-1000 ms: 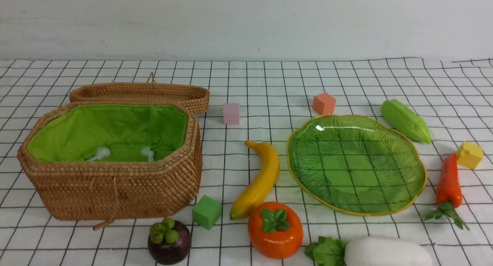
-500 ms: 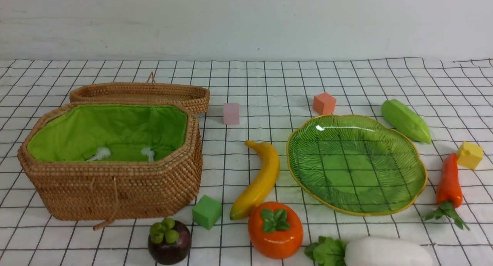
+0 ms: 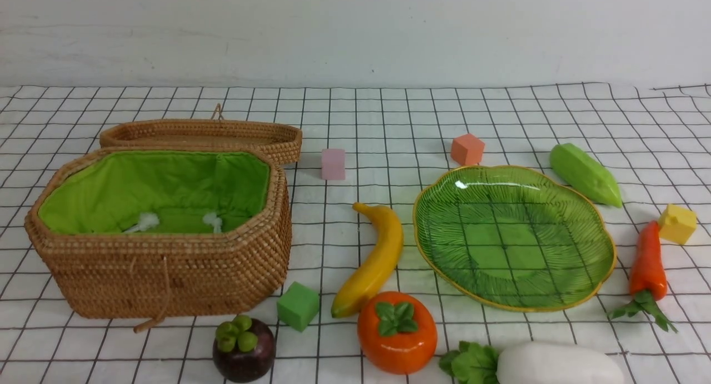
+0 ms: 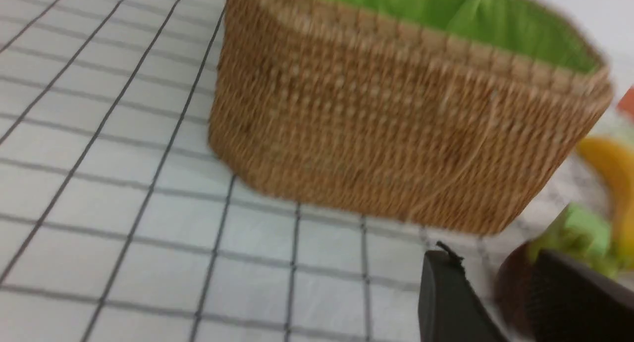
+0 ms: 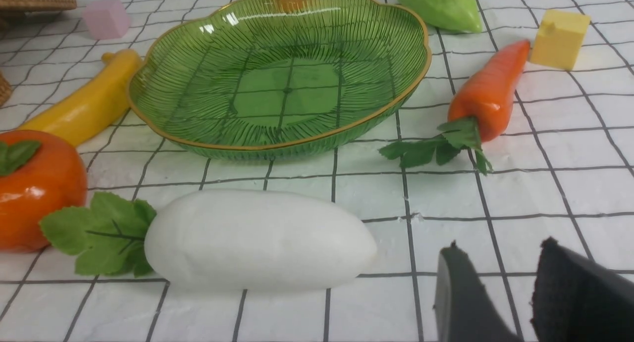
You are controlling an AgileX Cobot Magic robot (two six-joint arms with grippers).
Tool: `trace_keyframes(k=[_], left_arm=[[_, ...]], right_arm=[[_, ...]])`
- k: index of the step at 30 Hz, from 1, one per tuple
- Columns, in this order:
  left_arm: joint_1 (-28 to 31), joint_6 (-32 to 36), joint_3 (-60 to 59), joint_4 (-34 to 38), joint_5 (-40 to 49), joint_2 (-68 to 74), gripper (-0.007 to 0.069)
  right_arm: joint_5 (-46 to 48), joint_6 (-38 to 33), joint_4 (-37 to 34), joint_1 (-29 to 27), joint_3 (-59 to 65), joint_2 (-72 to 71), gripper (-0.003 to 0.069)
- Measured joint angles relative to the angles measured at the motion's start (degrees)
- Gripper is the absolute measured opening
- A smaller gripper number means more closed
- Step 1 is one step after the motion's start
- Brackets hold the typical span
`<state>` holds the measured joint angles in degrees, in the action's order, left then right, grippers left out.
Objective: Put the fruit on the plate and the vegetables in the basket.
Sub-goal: Grab a mangosteen with your left arm and put it on the plate on the right
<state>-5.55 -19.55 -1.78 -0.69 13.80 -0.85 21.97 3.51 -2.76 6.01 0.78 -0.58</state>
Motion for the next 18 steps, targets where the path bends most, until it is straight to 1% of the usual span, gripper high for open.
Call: trace_keyframes(k=[1, 2, 5, 6, 7, 9, 10, 11, 13, 14, 16, 17, 18], left_arm=[[0.0, -1.29, 0.0, 2.41, -3.43, 0.0, 0.0239], [0.0, -1.53, 0.0, 2.41, -3.43, 0.0, 0.0239], [0.0, -6.73, 0.0, 11.15, -15.27, 0.0, 0.0239], [0.0, -6.73, 0.0, 11.58, -15.87, 0.0, 0.0239], [0.0, -8.42, 0.0, 13.39, -18.17, 0.0, 0.0239], [0.0, -12.49, 0.0, 18.64, -23.37, 0.0, 0.0238], [0.0, -13.84, 0.0, 20.54, -24.1, 0.0, 0.0232], [0.0, -14.89, 0.08, 21.42, -23.74, 0.0, 0.0224], [0.0, -15.97, 1.39, 22.4, -19.33, 0.0, 0.0183], [0.0, -15.97, 1.66, 22.4, -18.61, 0.0, 0.0176], [0.0, -15.66, 6.34, 21.73, -9.17, 1.41, 0.0084], [0.0, -14.6, 10.0, 20.73, -4.31, 3.68, 0.0025], [0.0, -13.15, 12.83, 19.8, -0.21, 5.75, -0.0007]], right_arm=[[0.0, 0.0, 0.0, 0.0, 0.0, 0.0, 0.0243], [0.0, 0.0, 0.0, 0.0, 0.0, 0.0, 0.0243], [0.0, 0.0, 0.0, 0.0, 0.0, 0.0, 0.0243], [0.0, 0.0, 0.0, 0.0, 0.0, 0.0, 0.0243], [0.0, 0.0, 0.0, 0.0, 0.0, 0.0, 0.0243], [0.0, 0.0, 0.0, 0.0, 0.0, 0.0, 0.0243], [0.0, 0.0, 0.0, 0.0, 0.0, 0.0, 0.0243], [0.0, 0.0, 0.0, 0.0, 0.0, 0.0, 0.0243], [0.0, 0.0, 0.0, 0.0, 0.0, 0.0, 0.0243], [0.0, 0.0, 0.0, 0.0, 0.0, 0.0, 0.0243], [0.0, 0.0, 0.0, 0.0, 0.0, 0.0, 0.0243], [0.0, 0.0, 0.0, 0.0, 0.0, 0.0, 0.0243], [0.0, 0.0, 0.0, 0.0, 0.0, 0.0, 0.0243]])
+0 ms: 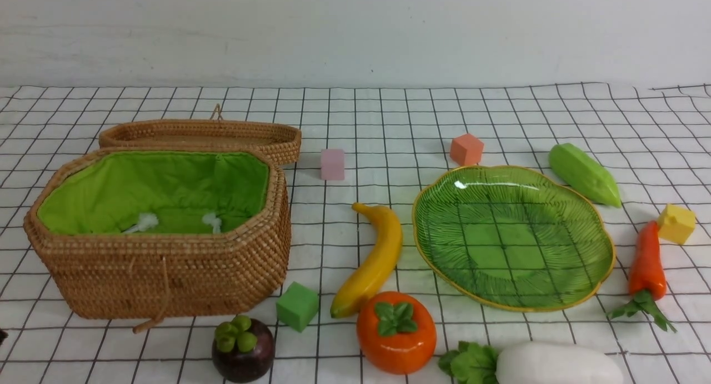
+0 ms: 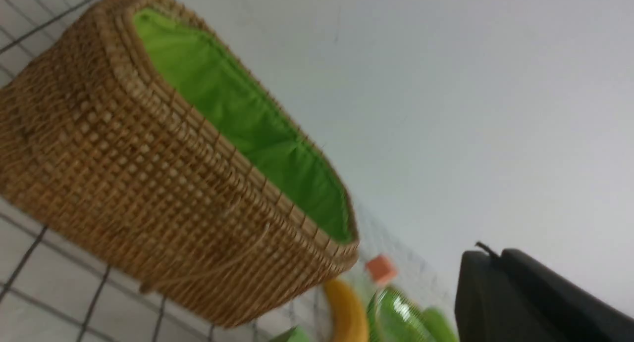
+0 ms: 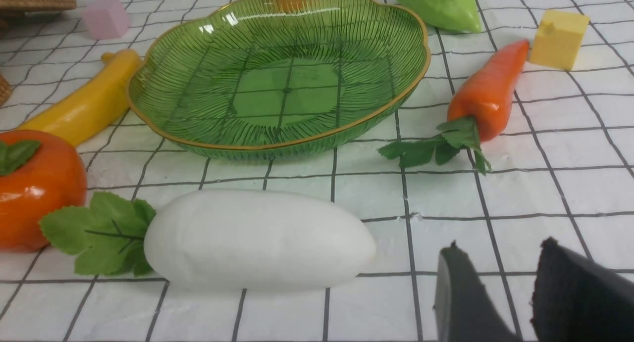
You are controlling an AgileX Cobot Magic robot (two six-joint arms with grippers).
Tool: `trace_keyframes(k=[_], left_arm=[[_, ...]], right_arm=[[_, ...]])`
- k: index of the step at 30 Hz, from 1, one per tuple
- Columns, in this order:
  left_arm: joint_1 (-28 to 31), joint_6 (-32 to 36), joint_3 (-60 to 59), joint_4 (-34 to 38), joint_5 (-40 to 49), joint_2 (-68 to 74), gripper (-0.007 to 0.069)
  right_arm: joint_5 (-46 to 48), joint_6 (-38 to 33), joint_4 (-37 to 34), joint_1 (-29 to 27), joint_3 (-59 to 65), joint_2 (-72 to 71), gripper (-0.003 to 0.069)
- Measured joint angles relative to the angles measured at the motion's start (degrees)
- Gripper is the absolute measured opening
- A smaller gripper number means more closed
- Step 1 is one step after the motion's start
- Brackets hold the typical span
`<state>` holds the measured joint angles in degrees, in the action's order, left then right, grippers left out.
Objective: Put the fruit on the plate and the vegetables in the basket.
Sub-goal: Grab a mangosteen with your left arm and put it on the plate on the right
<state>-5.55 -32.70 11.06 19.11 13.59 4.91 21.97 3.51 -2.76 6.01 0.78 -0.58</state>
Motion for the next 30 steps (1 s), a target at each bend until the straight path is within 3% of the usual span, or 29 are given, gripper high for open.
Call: trace_keyframes(k=[4, 6, 9, 10, 15, 19, 23, 30], left_arm=[[0.0, 6.93, 8.51, -1.32, 12.71, 7.63, -0.0013], [0.0, 14.51, 14.58, -1.12, 24.3, 15.17, -0.0013], [0.0, 22.39, 18.7, -0.7, 33.42, 23.17, -0.0013], [0.0, 22.8, 19.01, -0.65, 33.81, 24.09, -0.0013], [0.0, 29.67, 20.47, 1.86, 37.9, 32.81, -0.0013], [-0.45, 36.21, 20.87, 5.49, 39.57, 36.92, -0.0013], [-4.67, 37.56, 23.96, 5.2, 39.93, 40.87, -0.0013], [-17.25, 31.62, 32.84, -5.1, 39.98, 51.38, -0.0013]], right_arm=[[0.0, 0.0, 0.0, 0.0, 0.0, 0.0, 0.0243], [-0.56, 0.13, -0.09, 0.0, 0.07, 0.0, 0.0243], [-3.2, 4.62, -6.03, 0.0, 0.51, 0.0, 0.0243], [-3.41, 5.06, -6.03, 0.0, 0.58, 0.0, 0.0243], [-11.2, 14.14, -20.46, 0.0, 0.64, 0.0, 0.0243], [-12.29, 16.57, -26.92, 0.0, 0.1, 0.0, 0.0227], [1.38, 14.51, -29.12, 0.15, -7.13, 1.29, 0.0187], [38.63, -8.31, -27.33, 1.63, -41.8, 15.41, 0.0069]])
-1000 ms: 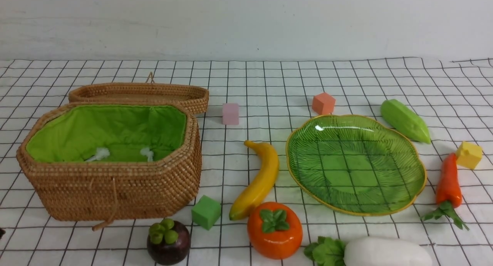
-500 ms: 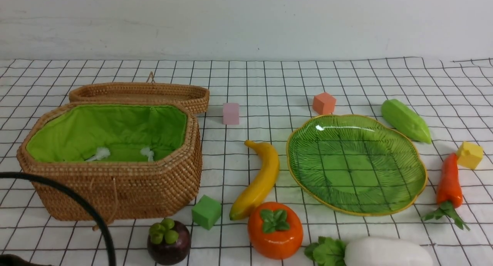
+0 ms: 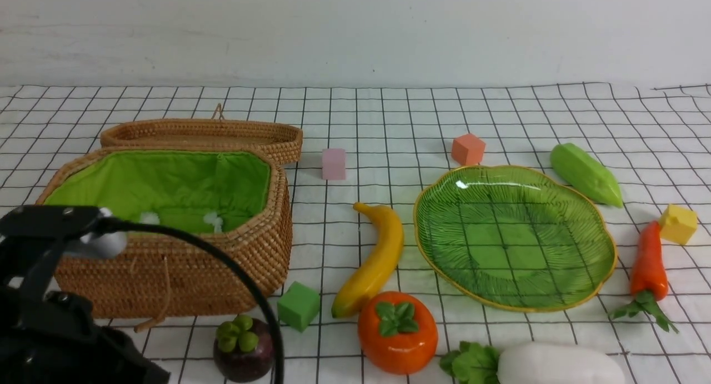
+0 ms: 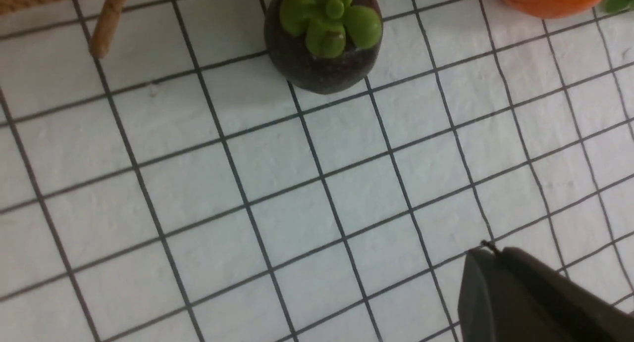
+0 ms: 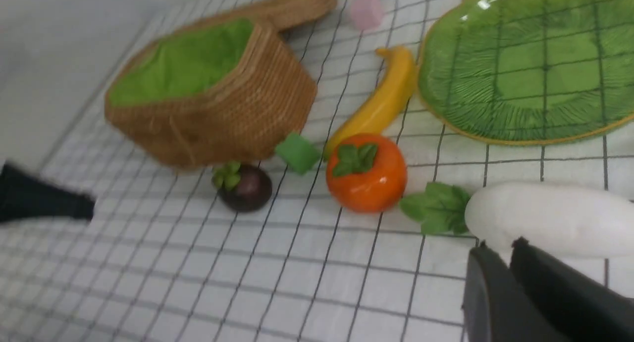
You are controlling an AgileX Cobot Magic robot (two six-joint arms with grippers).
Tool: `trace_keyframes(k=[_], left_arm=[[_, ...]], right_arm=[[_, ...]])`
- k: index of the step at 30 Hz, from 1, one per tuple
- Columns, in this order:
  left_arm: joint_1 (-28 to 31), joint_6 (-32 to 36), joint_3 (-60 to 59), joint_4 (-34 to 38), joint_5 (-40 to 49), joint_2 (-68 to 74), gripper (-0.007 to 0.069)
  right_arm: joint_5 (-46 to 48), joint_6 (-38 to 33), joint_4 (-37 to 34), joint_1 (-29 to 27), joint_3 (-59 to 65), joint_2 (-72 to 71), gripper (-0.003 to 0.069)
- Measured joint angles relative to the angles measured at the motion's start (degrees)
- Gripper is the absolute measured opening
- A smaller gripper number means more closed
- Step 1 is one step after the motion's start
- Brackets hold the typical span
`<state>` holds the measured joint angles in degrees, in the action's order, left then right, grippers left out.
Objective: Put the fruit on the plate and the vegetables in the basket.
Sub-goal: Grab a mangosteen with your left arm and put it on the plate on the right
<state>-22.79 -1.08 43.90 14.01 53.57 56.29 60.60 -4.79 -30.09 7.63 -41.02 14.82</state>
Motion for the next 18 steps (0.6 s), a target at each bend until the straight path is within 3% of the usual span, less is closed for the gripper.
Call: trace_keyframes(k=[3, 7, 9, 10, 12, 13, 14, 16, 18], left_arm=[[-2.73, -0.22, 1.38, -1.67, -1.71, 3.51, -0.0013], [-4.51, -0.14, 1.8, -2.71, -5.89, 8.75, 0.0013], [-4.65, 1.09, 1.8, -3.54, -9.88, 13.22, 0.0112], [-4.65, 1.09, 1.8, -3.67, -10.59, 13.55, 0.0122], [-4.65, 1.71, 1.8, -4.11, -15.4, 17.97, 0.0293], [-4.65, 1.71, 1.8, -4.17, -15.8, 18.26, 0.0293], [-4.65, 1.85, 1.8, -4.14, -19.18, 20.59, 0.0407], [-4.65, 1.85, 1.8, -4.61, -22.78, 23.71, 0.0534], [-4.65, 1.89, 1.85, -5.23, -24.42, 25.1, 0.058]], right_arm=[[8.64, -5.18, 0.01, 0.63, -10.45, 3.36, 0.0054], [11.43, -8.7, -1.92, 2.53, -18.71, 4.23, 0.0052], [11.73, -10.8, -3.23, 3.55, -21.14, 4.23, 0.0052], [11.73, -10.93, -3.37, 3.61, -21.15, 4.23, 0.0052], [11.73, -11.96, -3.55, 3.79, -21.01, 4.23, 0.0053], [11.73, -12.02, -3.55, 3.79, -20.92, 4.23, 0.0053], [11.73, -12.43, -3.55, 3.86, -20.45, 4.23, 0.0053], [11.73, -12.61, -3.55, 3.86, -19.64, 4.23, 0.0055], [11.73, -12.84, -3.55, 3.91, -19.27, 4.26, 0.0055]])
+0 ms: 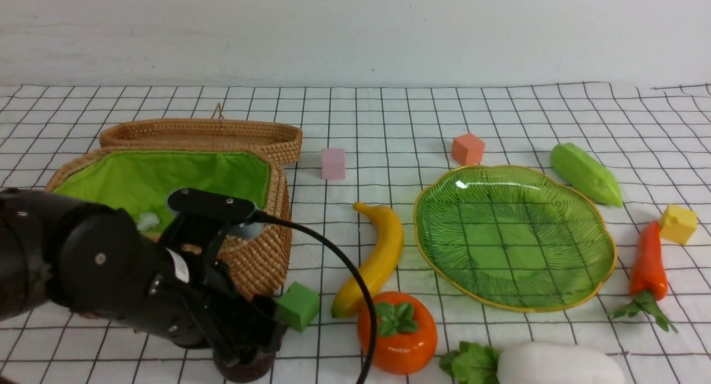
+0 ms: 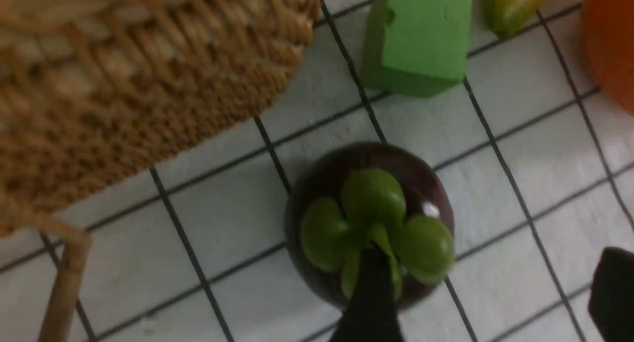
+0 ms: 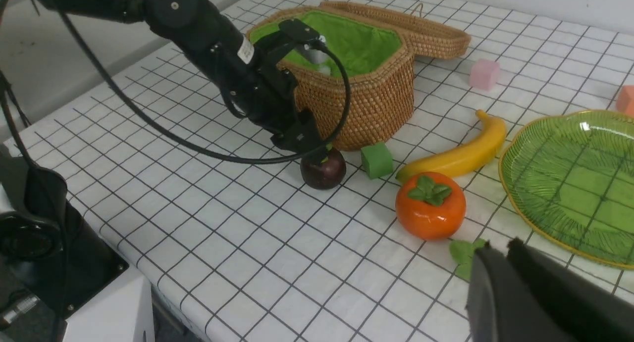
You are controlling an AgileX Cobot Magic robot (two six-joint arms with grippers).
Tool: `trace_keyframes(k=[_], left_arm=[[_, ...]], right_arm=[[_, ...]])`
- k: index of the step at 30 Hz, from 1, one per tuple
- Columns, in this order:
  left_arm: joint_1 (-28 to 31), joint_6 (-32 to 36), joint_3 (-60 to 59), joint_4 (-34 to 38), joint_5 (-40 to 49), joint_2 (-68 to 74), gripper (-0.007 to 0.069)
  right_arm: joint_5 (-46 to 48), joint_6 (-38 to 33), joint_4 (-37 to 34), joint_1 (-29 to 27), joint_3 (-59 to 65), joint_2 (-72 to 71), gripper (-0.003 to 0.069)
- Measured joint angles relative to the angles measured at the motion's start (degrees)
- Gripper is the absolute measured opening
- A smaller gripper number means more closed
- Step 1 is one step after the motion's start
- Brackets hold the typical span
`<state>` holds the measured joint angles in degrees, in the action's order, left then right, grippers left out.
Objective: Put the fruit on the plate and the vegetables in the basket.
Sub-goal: Grab a mangosteen with your left arm and put it on the plate on the right
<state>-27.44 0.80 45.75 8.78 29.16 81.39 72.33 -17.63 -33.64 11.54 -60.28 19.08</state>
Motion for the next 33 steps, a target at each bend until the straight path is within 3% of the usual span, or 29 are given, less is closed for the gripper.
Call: trace_keyframes(k=[1, 3, 14, 17, 22, 28, 33], left_arm=[[0.0, 0.0, 0.0, -1.59, -2.61, 2.54, 0.0631], [0.0, 0.0, 0.0, -3.49, -4.64, 5.0, 0.0659], [-0.11, -1.55, 1.73, -5.17, -7.78, 11.86, 0.0594], [-0.11, -2.42, 2.6, -5.19, -4.51, 11.28, 0.0594], [-2.48, -2.84, 7.01, -2.99, 13.51, 5.26, 0.0594], [-11.65, -0.8, 17.08, -1.33, 9.38, 1.05, 0.0594], [-17.56, 7.48, 32.64, 2.71, 1.31, 15.44, 0.0594]], right_arm=[[0.0, -0.4, -0.06, 0.06, 0.53, 0.05, 0.0056], [0.0, -0.89, -0.06, 0.13, 0.86, 0.05, 0.0056], [0.0, -1.22, -0.06, 0.13, 1.09, 0.05, 0.0069], [0.0, -1.22, -0.06, 0.13, 1.09, 0.05, 0.007], [0.0, -0.73, 0.88, 0.13, 1.09, 0.05, 0.0073], [-4.39, 8.82, 9.96, 0.13, 1.09, 0.05, 0.0081], [-6.46, 18.23, 20.01, 0.13, 1.09, 0.06, 0.0088]])
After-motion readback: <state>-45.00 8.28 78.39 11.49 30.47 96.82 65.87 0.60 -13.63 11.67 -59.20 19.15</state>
